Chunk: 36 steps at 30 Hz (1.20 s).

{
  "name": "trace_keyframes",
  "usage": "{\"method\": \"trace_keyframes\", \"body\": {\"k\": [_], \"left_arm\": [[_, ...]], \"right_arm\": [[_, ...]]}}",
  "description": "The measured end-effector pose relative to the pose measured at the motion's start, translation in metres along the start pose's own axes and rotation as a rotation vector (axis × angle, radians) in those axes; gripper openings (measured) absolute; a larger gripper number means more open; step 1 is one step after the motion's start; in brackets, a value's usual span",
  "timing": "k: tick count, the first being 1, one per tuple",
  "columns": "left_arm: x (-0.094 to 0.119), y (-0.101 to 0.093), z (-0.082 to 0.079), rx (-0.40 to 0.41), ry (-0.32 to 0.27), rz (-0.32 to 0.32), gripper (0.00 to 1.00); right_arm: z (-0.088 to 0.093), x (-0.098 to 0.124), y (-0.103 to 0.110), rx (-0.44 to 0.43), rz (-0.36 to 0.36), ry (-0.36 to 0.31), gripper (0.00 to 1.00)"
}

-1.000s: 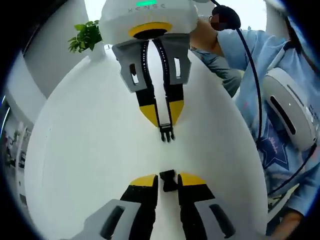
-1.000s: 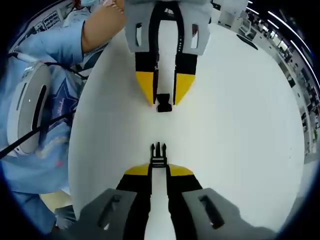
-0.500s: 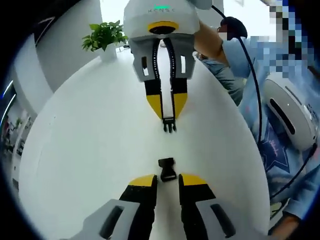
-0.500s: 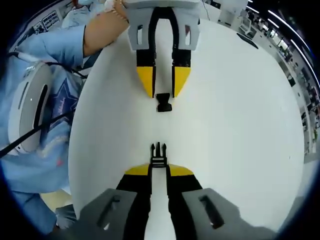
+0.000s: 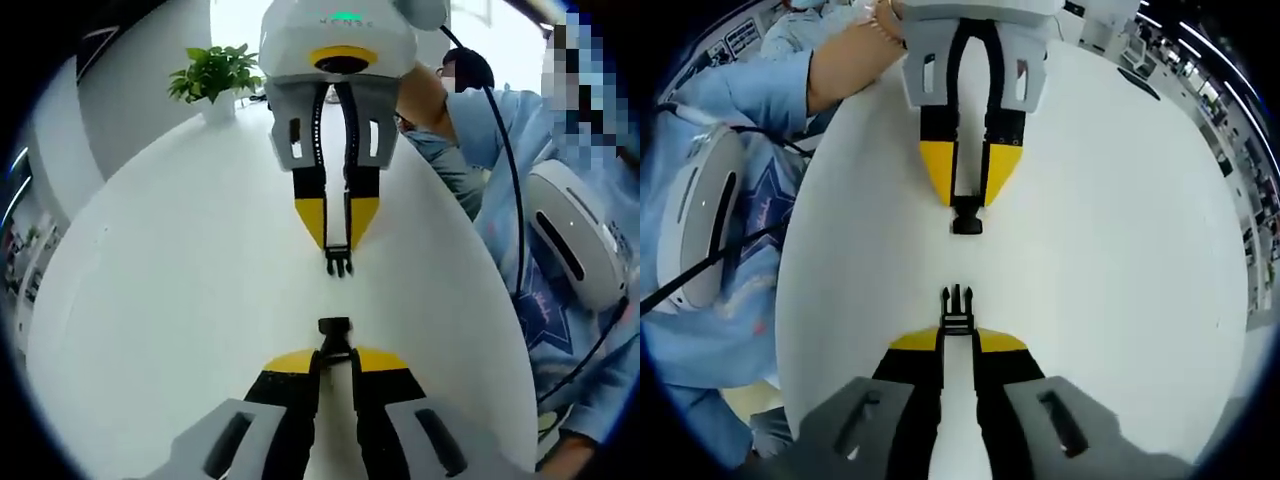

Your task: Snap the two parts of the plastic buckle together until the buckle closes and remains connected.

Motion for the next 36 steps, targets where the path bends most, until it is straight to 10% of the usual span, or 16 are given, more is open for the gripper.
{"method": "trace_keyframes", "body": {"k": [36], "left_arm": [[-0.003, -0.003, -0.012, -0.006, 0.035, -0.003, 0.11]], "right_arm": [[-0.024, 0.002, -0.005, -0.007, 0.000, -0.019, 0.11]]}}
Point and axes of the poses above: the point that each gripper's makers call its tool centre point, and the gripper's own axes: x roughly backward along the fingers, y roughly to its left, z roughly out of its underside, the point moved 5 cm from there along x, roughly backward along the fingers, and after that the axes turned 12 degrees about y, right-handed, at the moved point
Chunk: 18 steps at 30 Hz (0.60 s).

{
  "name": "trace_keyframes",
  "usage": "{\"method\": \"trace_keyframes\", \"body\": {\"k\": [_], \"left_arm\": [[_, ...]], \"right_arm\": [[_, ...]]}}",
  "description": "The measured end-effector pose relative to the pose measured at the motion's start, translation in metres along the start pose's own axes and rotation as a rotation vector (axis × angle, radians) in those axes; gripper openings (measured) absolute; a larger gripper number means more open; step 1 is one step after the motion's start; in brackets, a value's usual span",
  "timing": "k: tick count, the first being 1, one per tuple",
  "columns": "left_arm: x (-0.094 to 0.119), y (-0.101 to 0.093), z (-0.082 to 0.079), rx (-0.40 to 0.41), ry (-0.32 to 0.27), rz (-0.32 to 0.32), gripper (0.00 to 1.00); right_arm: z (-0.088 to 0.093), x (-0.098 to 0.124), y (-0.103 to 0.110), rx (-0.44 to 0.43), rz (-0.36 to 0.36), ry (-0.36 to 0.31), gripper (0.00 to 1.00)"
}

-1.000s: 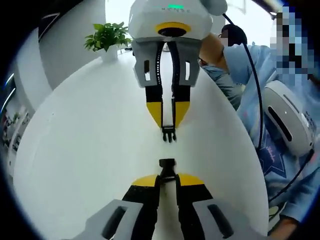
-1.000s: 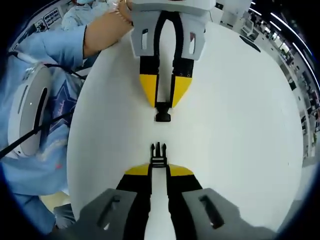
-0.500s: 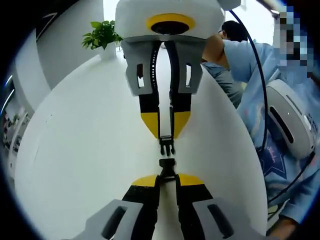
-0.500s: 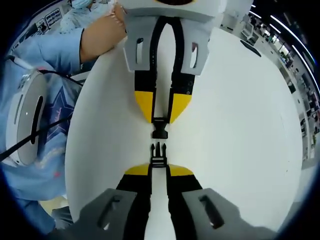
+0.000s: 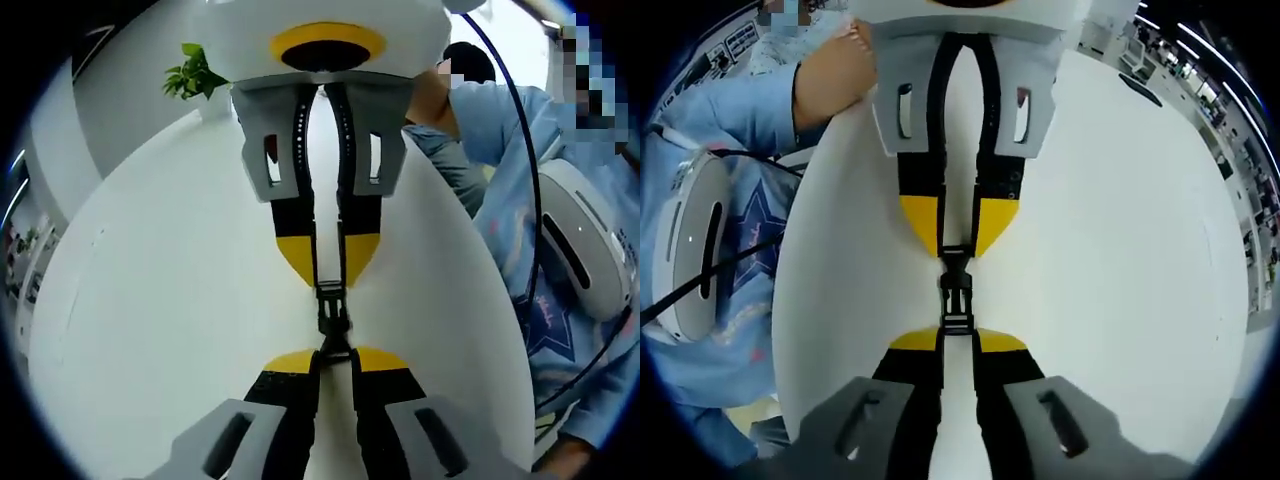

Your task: Snap the two parts of the plastic buckle together until the buckle closes and remains connected.

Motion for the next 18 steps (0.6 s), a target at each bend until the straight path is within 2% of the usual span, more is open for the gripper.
{"method": "trace_keyframes", "body": {"k": [8, 13, 18], "left_arm": [[-0.0031, 0.0013, -0.0014, 0.012, -0.021, 0.009, 0.12], [-0.0050, 0.0036, -0.0048, -0.009, -0.027, -0.010, 0.13], [-0.0081, 0.0056, -0.0086, 0.013, -0.047, 0.009, 0.12]], "right_arm": [[0.0009, 0.0004, -0.0041, 0.009, 0.000, -0.012, 0.11], [0.0012, -0.0006, -0.0036, 0.012, 0.000, -0.019, 0.11], [0.0003, -0.0010, -0.0043, 0.009, 0.002, -0.025, 0.11]]}}
Point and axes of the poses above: the point that each gripper's makers call its tool centre point, and the gripper's own axes: x roughly backward along the fingers, y roughly to its left, z roughly out of its underside, the point moved 5 cm from there along x, roughly backward along the fingers, and after that the axes turned 12 degrees about y, right-handed, at the moved point
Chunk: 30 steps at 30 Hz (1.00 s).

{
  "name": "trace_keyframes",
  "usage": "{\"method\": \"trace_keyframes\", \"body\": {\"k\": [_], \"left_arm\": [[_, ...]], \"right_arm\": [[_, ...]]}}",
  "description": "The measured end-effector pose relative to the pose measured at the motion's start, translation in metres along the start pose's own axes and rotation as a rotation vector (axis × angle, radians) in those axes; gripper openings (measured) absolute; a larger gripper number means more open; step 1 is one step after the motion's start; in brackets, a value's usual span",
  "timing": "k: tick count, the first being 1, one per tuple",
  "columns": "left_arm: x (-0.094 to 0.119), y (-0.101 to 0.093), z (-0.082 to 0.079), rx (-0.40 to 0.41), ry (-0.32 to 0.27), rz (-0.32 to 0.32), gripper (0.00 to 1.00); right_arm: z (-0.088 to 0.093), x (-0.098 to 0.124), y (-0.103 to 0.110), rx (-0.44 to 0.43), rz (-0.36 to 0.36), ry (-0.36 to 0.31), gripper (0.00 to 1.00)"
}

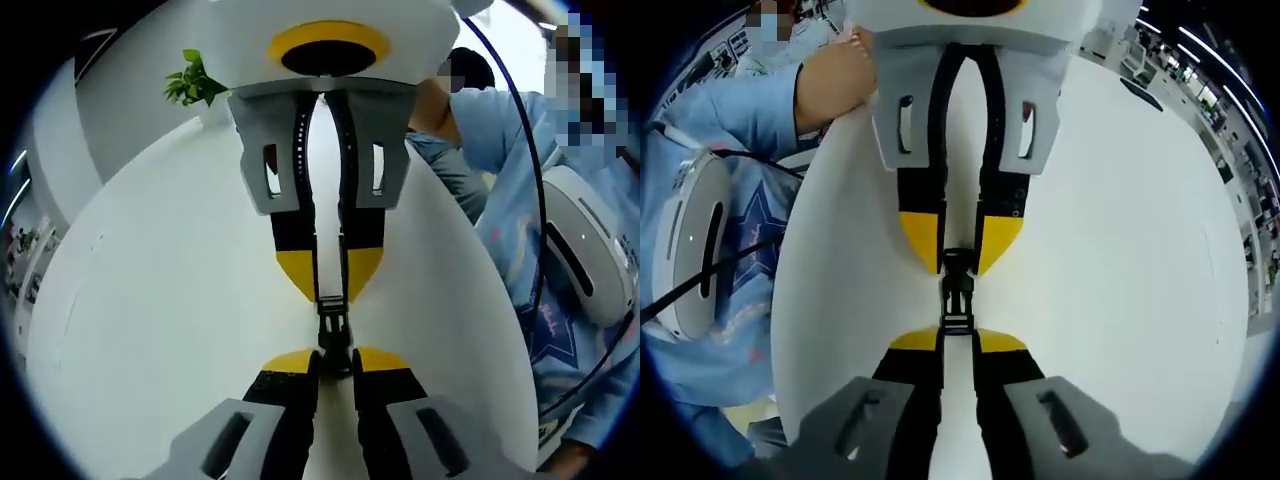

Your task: Snap the two parts of the plastic buckle together until the buckle closes and remains connected.

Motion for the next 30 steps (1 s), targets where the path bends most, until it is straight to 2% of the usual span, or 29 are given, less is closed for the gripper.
{"method": "trace_keyframes", "body": {"k": [17, 30], "left_arm": [[0.0000, 0.0019, -0.0041, 0.033, -0.023, 0.016, 0.10], [0.0021, -0.0001, -0.0035, 0.055, 0.001, 0.008, 0.09]], "right_arm": [[-0.0085, 0.0017, -0.0005, 0.005, 0.023, -0.004, 0.10], [-0.0075, 0.0029, 0.0006, -0.009, 0.036, -0.012, 0.08]]}}
Point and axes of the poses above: the point that each gripper's makers call its tool centre point, and the gripper's own axes: x roughly backward along the fingers, y roughly to its left, z roughly out of its underside, the point moved 5 cm from there along x, roughly backward along the fingers, and after that the axes turned 12 degrees about y, right-handed, at the moved point
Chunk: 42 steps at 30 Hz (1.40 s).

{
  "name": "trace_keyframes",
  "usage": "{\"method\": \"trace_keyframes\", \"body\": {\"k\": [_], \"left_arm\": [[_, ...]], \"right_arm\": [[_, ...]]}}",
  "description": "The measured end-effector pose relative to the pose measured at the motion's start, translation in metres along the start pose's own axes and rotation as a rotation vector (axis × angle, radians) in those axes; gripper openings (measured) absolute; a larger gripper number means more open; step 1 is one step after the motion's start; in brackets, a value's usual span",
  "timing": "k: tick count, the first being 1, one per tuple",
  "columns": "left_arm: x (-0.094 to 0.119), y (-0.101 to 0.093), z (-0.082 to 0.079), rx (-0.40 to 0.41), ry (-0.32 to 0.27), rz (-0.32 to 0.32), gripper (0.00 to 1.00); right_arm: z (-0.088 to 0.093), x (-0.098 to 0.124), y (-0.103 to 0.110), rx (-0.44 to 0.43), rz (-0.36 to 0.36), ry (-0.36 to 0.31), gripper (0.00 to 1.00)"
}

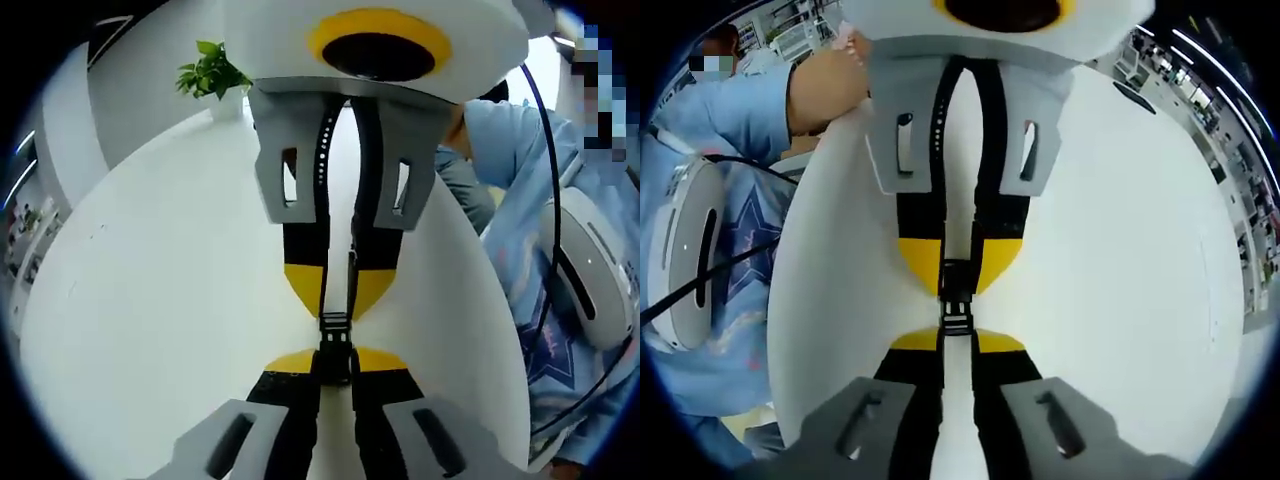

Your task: Snap the two parts of the plastic buckle together until the buckle closes and remains connected.

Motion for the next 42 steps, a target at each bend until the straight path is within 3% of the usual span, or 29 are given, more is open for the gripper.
{"method": "trace_keyframes", "body": {"k": [13, 36, 40, 42], "left_arm": [[-0.002, -0.002, -0.001, 0.004, 0.030, -0.015, 0.09], [-0.008, -0.004, -0.003, 0.035, 0.015, -0.035, 0.08], [-0.008, -0.004, -0.002, 0.024, 0.009, -0.031, 0.09], [-0.007, -0.004, -0.001, 0.000, 0.010, -0.027, 0.09]], "right_arm": [[-0.003, -0.001, -0.005, -0.007, -0.004, -0.018, 0.07], [0.007, -0.004, -0.003, -0.095, 0.015, -0.034, 0.07], [0.007, -0.005, -0.001, -0.042, 0.020, -0.036, 0.08], [0.004, -0.006, -0.002, 0.028, 0.023, -0.055, 0.08]]}}
Point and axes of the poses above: the point that each gripper's makers call its tool centre point, and the gripper's own axes: x roughly backward along the fingers, y roughly to its left, z roughly out of its underside, the point moved 5 cm from there along x, roughly backward along the fingers, and after that the axes turned 12 degrees about y, right-handed, at the moved point
